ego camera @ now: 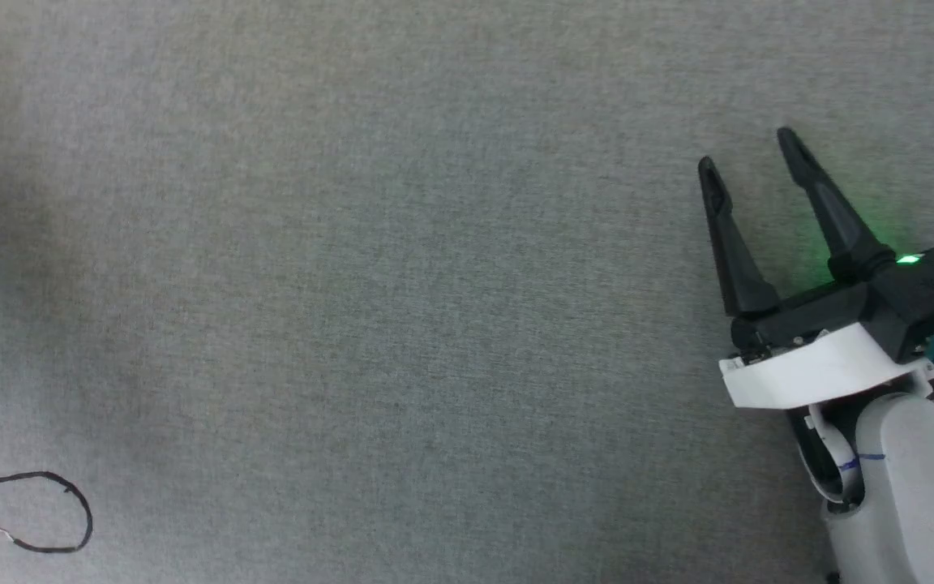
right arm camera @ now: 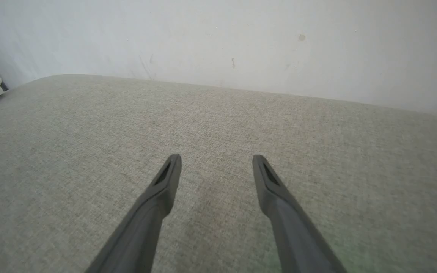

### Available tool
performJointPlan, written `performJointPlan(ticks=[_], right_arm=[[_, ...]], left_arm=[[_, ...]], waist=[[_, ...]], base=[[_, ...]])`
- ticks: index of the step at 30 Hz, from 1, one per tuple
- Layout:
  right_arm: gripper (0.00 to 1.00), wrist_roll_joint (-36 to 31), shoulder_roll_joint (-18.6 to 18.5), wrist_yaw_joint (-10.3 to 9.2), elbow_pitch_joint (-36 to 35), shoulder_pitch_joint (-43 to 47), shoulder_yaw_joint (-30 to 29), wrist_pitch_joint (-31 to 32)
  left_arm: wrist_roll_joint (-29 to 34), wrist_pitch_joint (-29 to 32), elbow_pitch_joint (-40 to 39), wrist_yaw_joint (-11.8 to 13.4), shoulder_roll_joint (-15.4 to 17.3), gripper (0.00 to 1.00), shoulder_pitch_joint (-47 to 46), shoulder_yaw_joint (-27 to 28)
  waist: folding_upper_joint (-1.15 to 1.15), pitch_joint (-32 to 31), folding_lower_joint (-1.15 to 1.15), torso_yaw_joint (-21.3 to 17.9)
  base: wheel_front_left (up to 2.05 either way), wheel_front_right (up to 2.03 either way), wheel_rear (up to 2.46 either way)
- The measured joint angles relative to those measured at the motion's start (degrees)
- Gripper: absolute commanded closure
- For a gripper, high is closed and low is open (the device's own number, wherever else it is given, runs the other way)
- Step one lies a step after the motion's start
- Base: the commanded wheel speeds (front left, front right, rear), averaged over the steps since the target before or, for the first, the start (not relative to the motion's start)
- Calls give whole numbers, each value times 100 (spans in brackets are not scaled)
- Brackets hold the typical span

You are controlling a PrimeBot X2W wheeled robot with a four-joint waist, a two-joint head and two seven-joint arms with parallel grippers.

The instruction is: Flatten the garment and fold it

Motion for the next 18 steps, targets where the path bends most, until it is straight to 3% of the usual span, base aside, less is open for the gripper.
performJointPlan(ticks=[9, 13, 18], right_arm=[[0, 88, 122, 0, 597, 287, 29, -152], [0, 142, 237, 0, 801, 449, 38, -216], [0, 190, 346, 0, 984, 662, 25, -279]], left_arm=[[1143, -2271, 104, -11, 643, 100, 126, -101], [1575, -2806, -42, -141, 991, 100, 30, -368], [1893, -2930, -517, -422, 1202, 100, -437, -829]], waist=[[0, -643, 0, -216], [0, -1108, -1, -233], [0, -1755, -2, -226]], base=[[0, 0, 0], [0, 0, 0], [0, 0, 0]])
